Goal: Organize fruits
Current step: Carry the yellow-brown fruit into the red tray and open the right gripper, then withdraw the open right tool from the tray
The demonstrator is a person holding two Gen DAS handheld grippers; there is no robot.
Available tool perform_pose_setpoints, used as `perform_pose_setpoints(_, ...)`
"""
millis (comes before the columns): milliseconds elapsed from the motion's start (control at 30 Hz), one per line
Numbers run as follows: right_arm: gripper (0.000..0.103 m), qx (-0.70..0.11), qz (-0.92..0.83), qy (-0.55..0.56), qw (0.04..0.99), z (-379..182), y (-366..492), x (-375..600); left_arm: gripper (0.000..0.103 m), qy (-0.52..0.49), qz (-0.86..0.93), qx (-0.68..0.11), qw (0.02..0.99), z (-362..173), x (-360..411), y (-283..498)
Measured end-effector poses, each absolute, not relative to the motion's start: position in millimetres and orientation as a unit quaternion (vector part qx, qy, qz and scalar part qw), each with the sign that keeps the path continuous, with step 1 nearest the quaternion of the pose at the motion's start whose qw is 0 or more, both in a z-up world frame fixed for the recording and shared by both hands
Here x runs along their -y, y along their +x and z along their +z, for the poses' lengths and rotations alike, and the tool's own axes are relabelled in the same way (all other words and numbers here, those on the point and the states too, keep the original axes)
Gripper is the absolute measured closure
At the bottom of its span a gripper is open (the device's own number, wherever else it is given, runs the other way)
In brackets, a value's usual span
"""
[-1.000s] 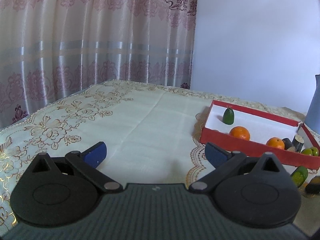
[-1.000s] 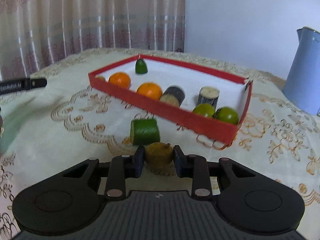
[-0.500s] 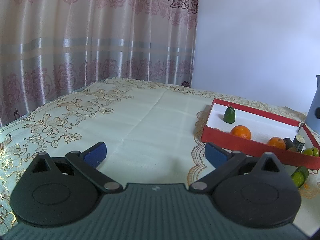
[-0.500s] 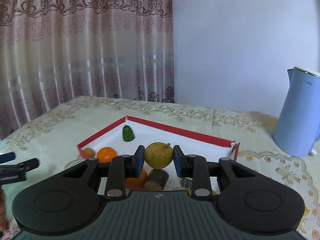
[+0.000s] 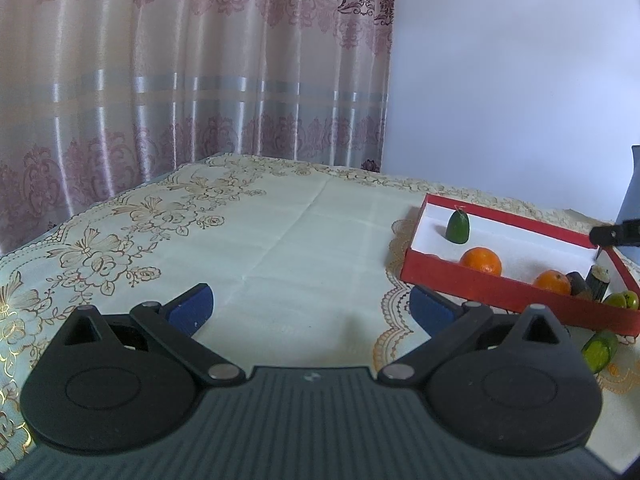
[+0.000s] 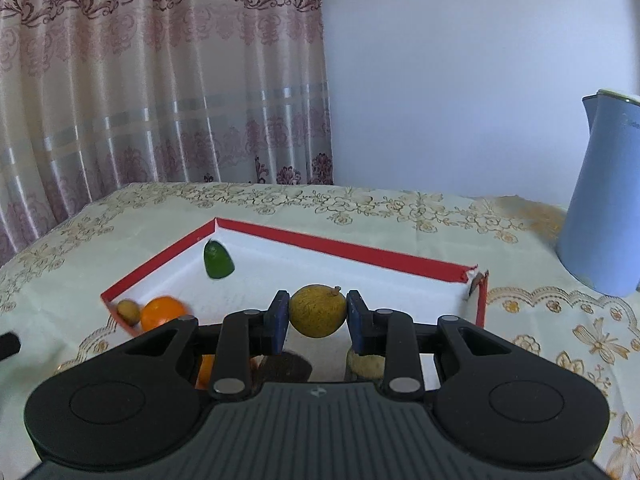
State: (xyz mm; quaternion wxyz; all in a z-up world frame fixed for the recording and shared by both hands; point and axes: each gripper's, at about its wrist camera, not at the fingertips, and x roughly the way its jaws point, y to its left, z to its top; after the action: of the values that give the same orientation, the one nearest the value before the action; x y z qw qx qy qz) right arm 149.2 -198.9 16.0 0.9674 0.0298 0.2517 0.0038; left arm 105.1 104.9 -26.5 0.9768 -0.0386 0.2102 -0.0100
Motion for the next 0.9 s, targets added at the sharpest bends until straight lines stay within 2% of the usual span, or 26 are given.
perform_pose_setpoints(533,0.073,-0.281,-0.032,0.044,0.958,0.3,193.6,210.8,0.000,-0.037,-0.010,-0.211,0.977,-26.7,-103.0,105.9)
perform_pose_setpoints(600,0.071,-0.283,-0.035,0.039,0.958,0.4,194.2,210.2,0.000,-0.037,-0.010,-0.211,0.977,-26.7,-102.8,105.8)
perform_pose_setpoints(667,0.059,-0.279,-0.043,0.037,0.959,2.7,192.4,209.9,0.000,-0.037,-0.010,-0.211,0.977,-26.7,-102.2,106.0)
perform_pose_setpoints(700,0.057,-0.274,-0.045,0.037,0.960,4.9,191.2,209.7,0.000,-0.037,-0.010,-0.211,0.977,-26.9,-101.8,106.3)
perform_pose_setpoints(900,0.056,-0.253,-0.048,0.035,0.966,21.1,177.8,209.5,0.000,-0.038,-0.009,-0.210,0.977,-26.9,-101.2,106.3)
